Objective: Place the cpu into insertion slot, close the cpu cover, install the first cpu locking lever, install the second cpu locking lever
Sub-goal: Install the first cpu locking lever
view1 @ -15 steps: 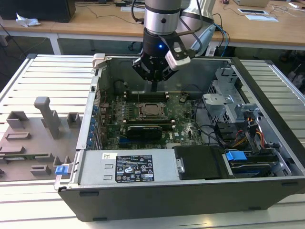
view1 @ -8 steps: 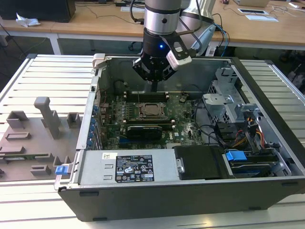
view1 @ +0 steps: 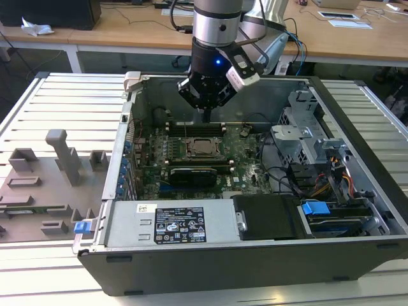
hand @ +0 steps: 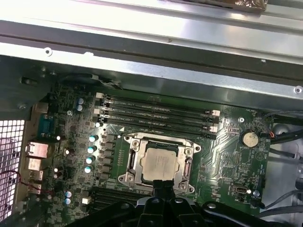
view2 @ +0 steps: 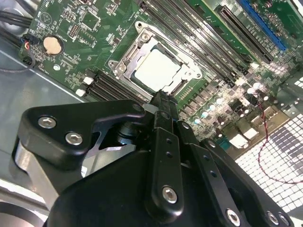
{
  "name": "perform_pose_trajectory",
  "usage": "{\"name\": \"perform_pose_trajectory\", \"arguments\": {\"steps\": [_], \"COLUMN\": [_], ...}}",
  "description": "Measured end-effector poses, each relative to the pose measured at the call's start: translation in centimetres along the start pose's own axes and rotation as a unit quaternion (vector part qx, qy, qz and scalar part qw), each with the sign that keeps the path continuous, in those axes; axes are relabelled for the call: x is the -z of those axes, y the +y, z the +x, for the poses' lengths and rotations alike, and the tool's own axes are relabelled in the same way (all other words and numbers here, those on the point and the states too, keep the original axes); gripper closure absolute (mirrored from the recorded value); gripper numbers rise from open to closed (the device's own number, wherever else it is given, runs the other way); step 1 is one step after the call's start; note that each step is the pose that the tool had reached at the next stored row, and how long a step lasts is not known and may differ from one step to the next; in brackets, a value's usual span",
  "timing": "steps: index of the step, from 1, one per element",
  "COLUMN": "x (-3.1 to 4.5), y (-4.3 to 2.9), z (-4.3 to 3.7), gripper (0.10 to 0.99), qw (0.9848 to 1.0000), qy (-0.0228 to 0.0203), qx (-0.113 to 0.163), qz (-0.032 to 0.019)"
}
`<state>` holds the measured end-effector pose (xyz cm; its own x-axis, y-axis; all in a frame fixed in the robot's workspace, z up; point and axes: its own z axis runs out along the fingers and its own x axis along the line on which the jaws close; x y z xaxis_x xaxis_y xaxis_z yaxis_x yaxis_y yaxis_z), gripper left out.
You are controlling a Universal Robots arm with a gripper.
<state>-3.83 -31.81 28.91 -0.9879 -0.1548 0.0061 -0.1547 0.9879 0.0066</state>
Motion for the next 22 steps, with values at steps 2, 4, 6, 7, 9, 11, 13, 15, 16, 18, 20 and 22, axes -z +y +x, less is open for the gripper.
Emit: {"name": "perform_pose_trajectory", "arguments": {"steps": [2,4,6,7,9,11,13,15,16,18,20,22], "x": [0.00,0.00,0.00,0.00,0.00,-0.01,-0.05,-0.11,-0.13,-0.17,-0.20,-0.21], "y": [0.00,0.00,0.00,0.00,0.00,0.00,0.00,0.00,0.00,0.00,0.00,0.00], "z": [0.00,0.00,0.00,0.00,-0.01,0.00,0.00,0.00,0.00,0.00,0.00,0.00], "gripper": [0.980,0.980,0.980,0.980,0.980,0.980,0.980,0.980,0.980,0.980,0.980,0.980], "qw": [1.0000,0.9999,0.9998,0.9997,0.9994,0.9992,0.9998,1.0000,0.9999,0.9995,0.9985,0.9982], "qy": [0.0000,0.0001,0.0001,0.0001,0.0001,-0.0009,-0.0012,-0.0015,-0.0016,-0.0017,-0.0018,-0.0019], "qx": [0.006,0.013,0.020,0.023,0.036,0.039,0.021,-0.007,-0.014,-0.031,-0.054,-0.059], "qz": [0.0001,0.0001,0.0001,0.0001,-0.0007,-0.0057,-0.0060,-0.0061,-0.0061,-0.0053,-0.0044,-0.0044]}}
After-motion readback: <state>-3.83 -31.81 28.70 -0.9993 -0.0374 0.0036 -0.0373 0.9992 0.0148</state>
